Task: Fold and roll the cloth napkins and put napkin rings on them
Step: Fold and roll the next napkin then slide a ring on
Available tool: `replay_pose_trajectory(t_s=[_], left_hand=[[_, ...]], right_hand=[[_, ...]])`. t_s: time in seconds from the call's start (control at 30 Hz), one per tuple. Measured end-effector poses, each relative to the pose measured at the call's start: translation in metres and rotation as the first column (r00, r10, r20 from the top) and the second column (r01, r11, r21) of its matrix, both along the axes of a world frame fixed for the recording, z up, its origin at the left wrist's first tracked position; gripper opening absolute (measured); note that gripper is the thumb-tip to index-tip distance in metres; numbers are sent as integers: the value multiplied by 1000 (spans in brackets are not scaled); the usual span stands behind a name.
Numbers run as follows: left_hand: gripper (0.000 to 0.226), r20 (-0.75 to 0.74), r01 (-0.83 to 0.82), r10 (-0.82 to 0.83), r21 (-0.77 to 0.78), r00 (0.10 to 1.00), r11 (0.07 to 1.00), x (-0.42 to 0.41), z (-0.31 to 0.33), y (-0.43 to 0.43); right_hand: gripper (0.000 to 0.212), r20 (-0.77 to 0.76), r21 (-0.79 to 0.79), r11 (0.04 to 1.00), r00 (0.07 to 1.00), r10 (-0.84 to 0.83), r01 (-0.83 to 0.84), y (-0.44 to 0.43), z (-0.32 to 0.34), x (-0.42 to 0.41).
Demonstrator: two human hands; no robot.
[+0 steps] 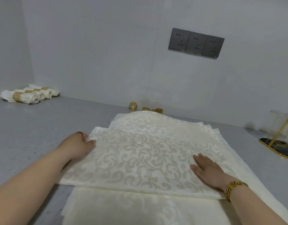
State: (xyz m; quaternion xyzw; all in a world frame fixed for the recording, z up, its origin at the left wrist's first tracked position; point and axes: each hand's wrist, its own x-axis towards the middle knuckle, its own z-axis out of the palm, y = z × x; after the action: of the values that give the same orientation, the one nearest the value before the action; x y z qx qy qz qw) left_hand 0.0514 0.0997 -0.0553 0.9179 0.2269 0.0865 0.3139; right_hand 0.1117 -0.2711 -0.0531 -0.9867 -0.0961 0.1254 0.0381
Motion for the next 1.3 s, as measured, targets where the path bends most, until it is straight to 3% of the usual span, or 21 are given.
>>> replay_pose_trajectory(t_s=[0.1,0.2,0.27,0.33,0.47,0.53,0.57,0.63,0.77,0.8,0.9,0.93,1.0,1.07,1.13,1.23,1.3], left_hand=[[43,-36,-26,25,-12,999,1000,26,2,11],[22,-52,-48,46,-40,998,998,41,2,12],[23,-35,-88,86,-70,996,994,49,-1,13],[24,19,-134,136,-83,990,988,50,-4,12],[30,111,-200,201,-25,973,980,47,-9,5],[18,144,-179,184,-48,972,983,47,-10,3],[8,157,-173,183,-76,971,982,48,-9,3],[14,171,-163,183,-122,968,979,49,-9,4],[13,189,-178,197,-112,962,978,46,-8,7],[13,187,-177,190,-86,964,980,45,-8,8],[14,173,-176,177,-25,969,984,44,-8,14],[15,173,-180,179,-11,968,984,44,-8,14],[17,182,-190,183,26,966,981,44,-10,14],[18,186,-200,182,78,966,977,43,-11,14],[19,181,-192,168,121,969,974,43,-13,12],[22,133,-149,124,190,983,970,40,-12,8],[25,116,-112,79,316,990,942,32,-7,4]], right_hand=[[61,-71,9,1000,997,-3,4,-1,4,4],[66,-162,47,999,987,5,3,-1,14,1],[68,-196,67,998,981,7,7,-2,18,2],[72,-190,76,997,982,10,5,-4,16,1],[102,-139,65,998,990,-2,11,-1,8,-2],[119,-108,59,998,994,-22,28,-2,3,0],[119,-89,55,998,996,-25,30,-3,1,2],[105,-51,64,998,999,-14,18,-2,-2,2],[149,-32,81,997,999,2,1,-2,0,1],[146,-28,98,995,1000,-2,5,-1,3,-2],[78,-9,227,974,1000,11,-9,0,11,-12],[69,8,255,967,1000,8,-10,-3,13,-15],[80,29,261,964,999,37,-44,-6,19,-22],[110,1,276,958,997,75,-73,-7,25,-31],[113,-41,294,945,986,162,-143,-7,20,-42],[126,18,252,923,955,297,-292,-10,4,-55],[127,94,270,919,957,273,-288,-14,-6,-56]])
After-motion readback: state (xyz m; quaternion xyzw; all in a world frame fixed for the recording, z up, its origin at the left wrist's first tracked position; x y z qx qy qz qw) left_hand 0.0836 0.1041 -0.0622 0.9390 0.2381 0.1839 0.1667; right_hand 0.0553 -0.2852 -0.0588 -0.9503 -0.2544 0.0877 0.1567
